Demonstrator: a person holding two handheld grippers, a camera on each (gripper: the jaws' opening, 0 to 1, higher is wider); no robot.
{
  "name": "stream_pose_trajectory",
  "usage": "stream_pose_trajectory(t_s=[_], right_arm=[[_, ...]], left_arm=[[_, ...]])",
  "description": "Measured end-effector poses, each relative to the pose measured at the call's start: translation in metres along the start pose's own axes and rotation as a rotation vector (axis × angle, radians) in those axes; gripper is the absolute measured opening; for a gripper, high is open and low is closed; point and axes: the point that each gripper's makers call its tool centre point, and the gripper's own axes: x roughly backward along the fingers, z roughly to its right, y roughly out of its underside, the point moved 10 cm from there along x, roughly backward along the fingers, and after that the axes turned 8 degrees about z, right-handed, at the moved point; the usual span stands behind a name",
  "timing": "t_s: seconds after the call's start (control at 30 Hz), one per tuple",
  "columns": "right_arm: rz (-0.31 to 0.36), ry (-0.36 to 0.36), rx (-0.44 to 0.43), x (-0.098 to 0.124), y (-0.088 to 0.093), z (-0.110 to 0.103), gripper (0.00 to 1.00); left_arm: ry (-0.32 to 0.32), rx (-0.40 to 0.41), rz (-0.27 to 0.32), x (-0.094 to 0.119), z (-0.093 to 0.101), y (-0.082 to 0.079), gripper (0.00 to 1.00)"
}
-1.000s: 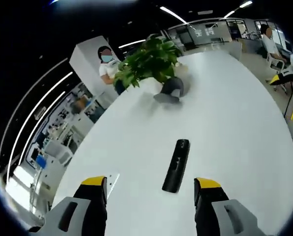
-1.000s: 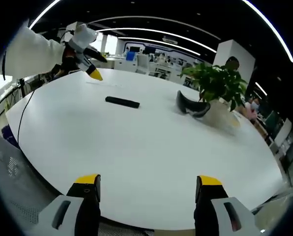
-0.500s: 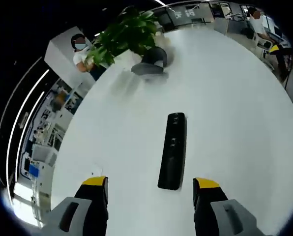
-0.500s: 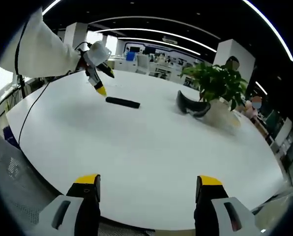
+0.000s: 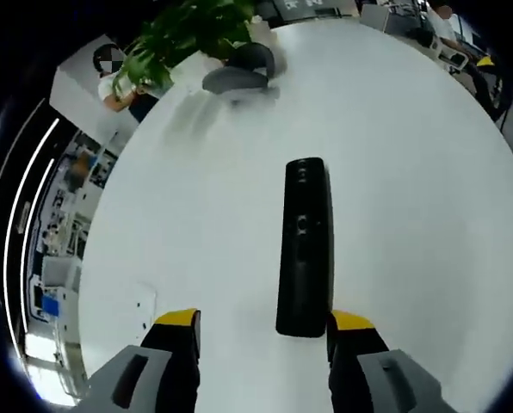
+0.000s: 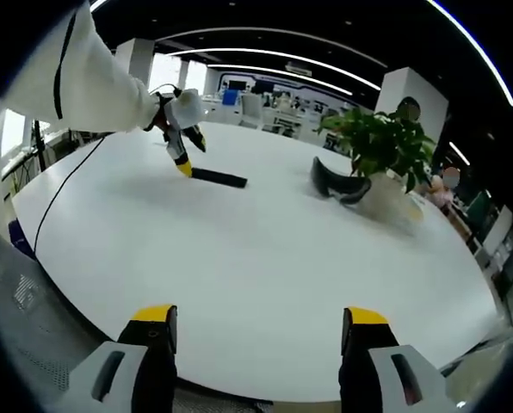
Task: Press the specified remote control buttons in sequence, fully releasing each button before pressing the next.
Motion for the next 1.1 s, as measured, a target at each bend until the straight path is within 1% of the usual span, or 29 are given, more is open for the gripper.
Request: stream_pose_trajectory(t_s=[0.03, 0.07, 0.13, 0.17, 0.2, 0.23, 0.27, 0.3, 0.33, 0.37, 0.47, 0.6, 0.67, 0.7, 0.73, 0.9, 1.1], right_arm=[[-0.002, -0.001, -0.001, 0.000, 0.000, 0.000, 0.77], [-0.001, -0.001, -0.001, 0.000, 0.000, 0.000, 0.77], [-0.001, -0.001, -0.002, 0.000, 0.000, 0.000, 0.76], [-0.001, -0.002, -0.002, 0.000, 0.000, 0.000, 0.76], [-0.001, -0.004, -0.003, 0.000, 0.000, 0.000, 0.76], [-0.003, -0.007, -0.003, 0.000, 0.000, 0.000, 0.75], [-0.003, -0.007, -0.002, 0.000, 0.000, 0.000, 0.75], [-0.002, -0.008, -0.001, 0.000, 0.000, -0.001, 0.75], [-0.001, -0.008, -0.002, 0.001, 0.000, -0.001, 0.75], [0.002, -0.009, -0.006, 0.001, 0.000, -0.001, 0.75], [0.001, -0.012, -0.004, 0.001, 0.000, -0.001, 0.75], [0.002, -0.010, -0.004, 0.001, 0.000, -0.001, 0.75], [0.004, -0.008, -0.006, 0.001, 0.000, -0.001, 0.75], [0.003, -0.009, -0.006, 0.001, 0.000, -0.001, 0.75], [0.002, -0.010, -0.004, 0.001, 0.000, -0.001, 0.75], [0.004, -0.007, -0.004, 0.001, 0.000, -0.001, 0.75], [0.001, -0.007, -0.005, 0.000, 0.000, 0.000, 0.75]], left_arm=[[0.026, 0.013, -0.010, -0.001, 0.000, 0.000, 0.57], [0.032, 0.015, -0.012, -0.001, -0.001, 0.000, 0.56], [0.084, 0.022, -0.022, -0.002, 0.001, -0.001, 0.50], [0.122, 0.015, -0.030, -0.003, 0.003, -0.002, 0.46], [0.135, 0.006, -0.035, -0.004, 0.004, -0.003, 0.41], [0.164, -0.008, -0.040, -0.004, 0.006, -0.004, 0.37], [0.196, -0.004, -0.048, -0.004, 0.010, -0.004, 0.31], [0.202, -0.011, -0.054, -0.004, 0.014, -0.005, 0.24], [0.214, -0.025, -0.051, -0.004, 0.016, -0.005, 0.24], [0.193, -0.074, -0.045, -0.003, 0.014, -0.006, 0.24], [0.193, 0.001, -0.059, -0.004, 0.011, -0.004, 0.24], [0.215, 0.008, -0.046, -0.005, 0.007, -0.001, 0.23], [0.217, 0.018, -0.042, -0.004, 0.007, -0.001, 0.23], [0.217, 0.034, -0.043, -0.005, 0.006, -0.001, 0.23], [0.221, 0.067, -0.055, -0.006, 0.005, 0.000, 0.23], [0.251, 0.089, -0.054, -0.008, 0.000, 0.001, 0.23], [0.274, 0.150, -0.050, -0.010, -0.003, 0.003, 0.24]])
